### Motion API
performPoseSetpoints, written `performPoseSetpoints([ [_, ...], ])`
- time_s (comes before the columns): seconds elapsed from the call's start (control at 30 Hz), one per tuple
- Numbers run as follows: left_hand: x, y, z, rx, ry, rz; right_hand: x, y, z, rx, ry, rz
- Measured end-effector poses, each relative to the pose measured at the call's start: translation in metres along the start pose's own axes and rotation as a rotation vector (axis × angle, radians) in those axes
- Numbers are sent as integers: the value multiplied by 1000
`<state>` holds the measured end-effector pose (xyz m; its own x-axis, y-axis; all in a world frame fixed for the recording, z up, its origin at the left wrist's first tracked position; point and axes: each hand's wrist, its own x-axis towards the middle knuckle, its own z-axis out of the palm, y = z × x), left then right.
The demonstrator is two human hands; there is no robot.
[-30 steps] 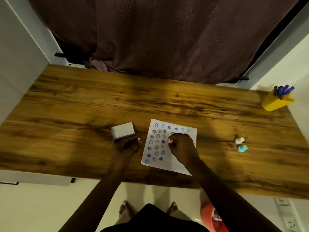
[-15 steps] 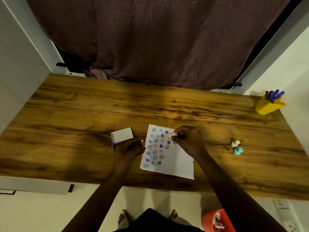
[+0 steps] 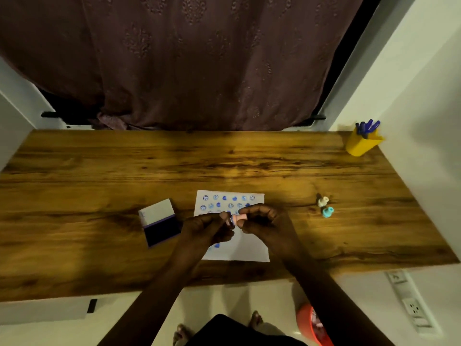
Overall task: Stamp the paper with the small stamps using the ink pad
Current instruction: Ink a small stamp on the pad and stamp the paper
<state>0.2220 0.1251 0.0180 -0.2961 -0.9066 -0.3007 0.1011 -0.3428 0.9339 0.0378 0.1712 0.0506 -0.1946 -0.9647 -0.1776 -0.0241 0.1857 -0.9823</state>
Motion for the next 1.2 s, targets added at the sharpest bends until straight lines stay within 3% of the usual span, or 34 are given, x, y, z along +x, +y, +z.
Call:
performPoseSetpoints([
  [0.33, 0, 2, 24, -34, -99, 7, -11, 3, -22, -28, 15, -67],
  [0.63, 1, -1, 40, 42, -180, -8, -22, 8, -45, 24, -17, 8],
  [0.9, -1, -9, 70, 66, -149, -45, -31, 16, -65, 17, 56, 74],
  [1.07, 5, -13, 91, 98, -140, -127, -30, 21, -95, -240, 118, 21],
  [1.2, 12, -15, 100, 92, -81, -164, -28, 32, -130, -712, 266, -99],
])
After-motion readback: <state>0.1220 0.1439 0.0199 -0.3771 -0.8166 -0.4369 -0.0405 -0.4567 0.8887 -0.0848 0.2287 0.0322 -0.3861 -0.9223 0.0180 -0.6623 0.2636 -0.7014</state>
